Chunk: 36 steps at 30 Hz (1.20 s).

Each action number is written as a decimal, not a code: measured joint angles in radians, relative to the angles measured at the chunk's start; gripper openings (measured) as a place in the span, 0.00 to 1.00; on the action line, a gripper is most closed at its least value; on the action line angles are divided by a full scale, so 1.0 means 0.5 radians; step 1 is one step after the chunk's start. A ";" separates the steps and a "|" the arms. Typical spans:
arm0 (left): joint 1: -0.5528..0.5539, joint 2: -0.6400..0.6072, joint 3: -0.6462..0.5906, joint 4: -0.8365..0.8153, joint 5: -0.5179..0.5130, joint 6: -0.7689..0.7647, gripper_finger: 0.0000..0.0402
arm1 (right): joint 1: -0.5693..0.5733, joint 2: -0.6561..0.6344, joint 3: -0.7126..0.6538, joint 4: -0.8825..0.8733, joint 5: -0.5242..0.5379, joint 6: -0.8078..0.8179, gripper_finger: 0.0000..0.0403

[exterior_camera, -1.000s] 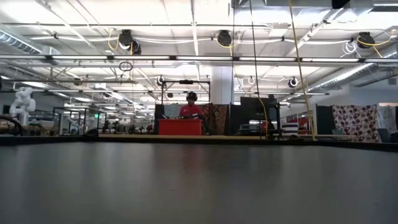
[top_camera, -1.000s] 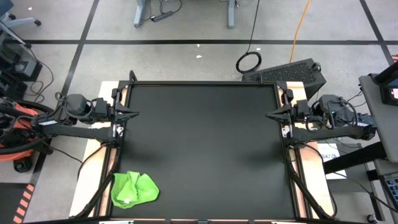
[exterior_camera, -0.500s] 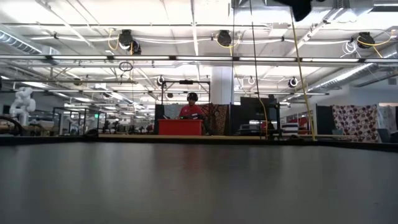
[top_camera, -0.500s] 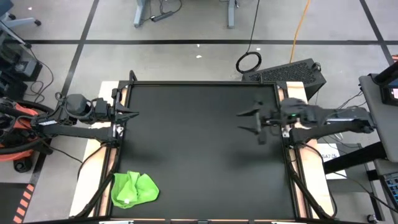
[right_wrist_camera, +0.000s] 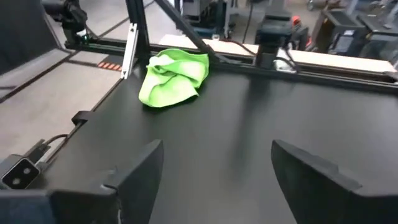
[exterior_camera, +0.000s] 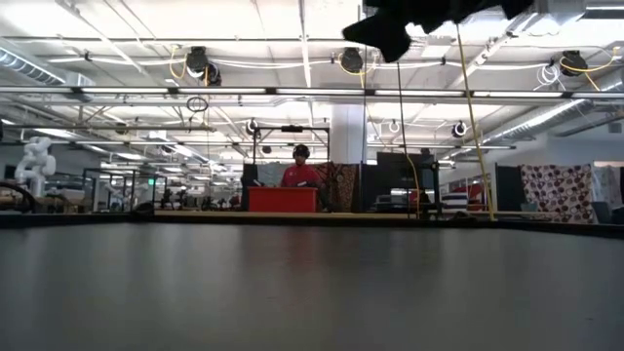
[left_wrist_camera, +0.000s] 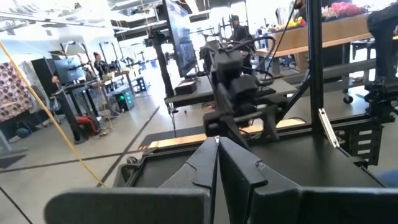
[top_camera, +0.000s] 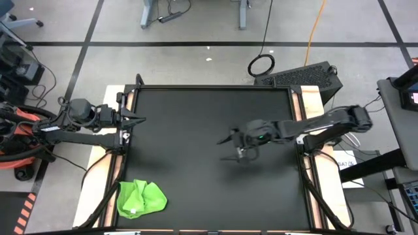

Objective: Roll towel into tight, uniform cylinder
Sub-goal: Fold the green towel

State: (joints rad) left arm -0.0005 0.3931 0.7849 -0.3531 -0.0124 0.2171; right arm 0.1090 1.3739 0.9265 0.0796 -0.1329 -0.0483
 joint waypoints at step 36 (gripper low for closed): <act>0.001 0.001 0.000 0.000 0.017 -0.210 0.06 | 0.264 1.759 1.583 0.016 -0.083 -0.066 0.71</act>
State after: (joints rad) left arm -0.0002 0.3935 0.7849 -0.3531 -0.0040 0.1123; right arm 0.2411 2.2536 1.7179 0.0875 -0.1746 -0.0815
